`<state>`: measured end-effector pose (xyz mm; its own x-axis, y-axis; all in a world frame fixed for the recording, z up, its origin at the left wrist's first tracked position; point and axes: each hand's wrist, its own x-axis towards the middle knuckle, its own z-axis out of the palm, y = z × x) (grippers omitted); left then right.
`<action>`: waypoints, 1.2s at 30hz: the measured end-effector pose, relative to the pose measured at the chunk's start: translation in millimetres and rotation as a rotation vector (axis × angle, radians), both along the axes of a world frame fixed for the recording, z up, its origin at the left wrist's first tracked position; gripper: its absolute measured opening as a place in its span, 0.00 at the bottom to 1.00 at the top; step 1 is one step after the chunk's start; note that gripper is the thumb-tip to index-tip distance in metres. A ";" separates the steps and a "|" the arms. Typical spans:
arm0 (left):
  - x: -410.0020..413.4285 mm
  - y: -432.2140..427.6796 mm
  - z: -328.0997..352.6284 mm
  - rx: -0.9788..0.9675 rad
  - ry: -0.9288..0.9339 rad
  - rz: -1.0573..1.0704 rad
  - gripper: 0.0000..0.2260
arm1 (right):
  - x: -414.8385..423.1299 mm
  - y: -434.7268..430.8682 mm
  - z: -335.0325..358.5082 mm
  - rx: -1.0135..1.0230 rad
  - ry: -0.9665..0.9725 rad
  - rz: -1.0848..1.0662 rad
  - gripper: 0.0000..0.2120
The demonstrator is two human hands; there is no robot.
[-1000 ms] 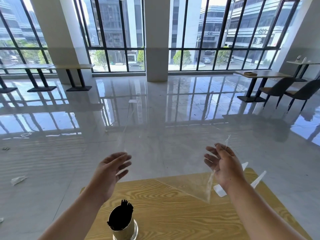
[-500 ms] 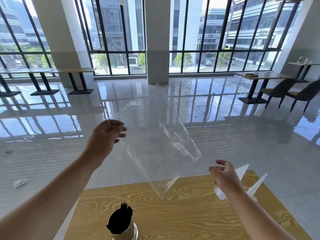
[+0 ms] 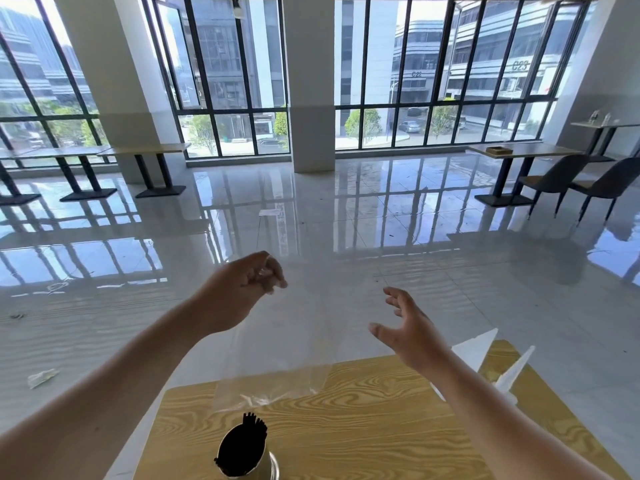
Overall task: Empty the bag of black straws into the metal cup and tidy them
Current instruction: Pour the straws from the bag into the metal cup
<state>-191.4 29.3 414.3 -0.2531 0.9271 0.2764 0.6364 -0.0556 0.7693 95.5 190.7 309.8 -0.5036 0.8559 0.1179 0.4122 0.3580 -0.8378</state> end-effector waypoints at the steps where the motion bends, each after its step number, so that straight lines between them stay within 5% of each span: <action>1: 1.2 -0.8 0.5 0.000 -0.043 -0.009 0.23 | -2.1 -0.8 -1.4 -0.015 0.008 0.008 0.38; 8: 2.0 -10.6 14.7 0.041 -0.233 -0.029 0.21 | -12.5 -5.9 -8.3 -0.255 0.062 0.090 0.40; 14: -2.1 -12.1 20.1 0.075 -0.326 0.032 0.13 | -17.4 -7.4 4.0 -0.434 0.294 0.136 0.05; 16: -4.1 -14.1 16.2 0.097 -0.437 0.065 0.04 | -17.6 -9.3 10.2 -0.462 0.366 0.138 0.10; 19: -6.9 -19.1 2.7 0.002 -0.604 0.115 0.24 | -16.7 -11.3 19.0 -0.486 0.449 0.138 0.13; 21: -5.7 -22.6 -9.8 -0.112 -0.641 0.120 0.28 | -15.5 -10.8 24.6 -0.501 0.489 0.128 0.13; 27: -0.1 -22.5 -44.2 -0.255 -0.549 0.108 0.07 | -5.2 -6.5 32.5 -0.508 0.472 0.065 0.08; 31: 1.8 -16.6 -55.0 -0.262 -0.507 0.110 0.10 | 7.4 -3.4 26.0 -0.415 0.328 0.037 0.11; 36: 2.3 -7.5 -70.7 -0.226 -0.672 0.102 0.14 | 22.8 -1.7 21.9 -0.470 0.373 0.037 0.12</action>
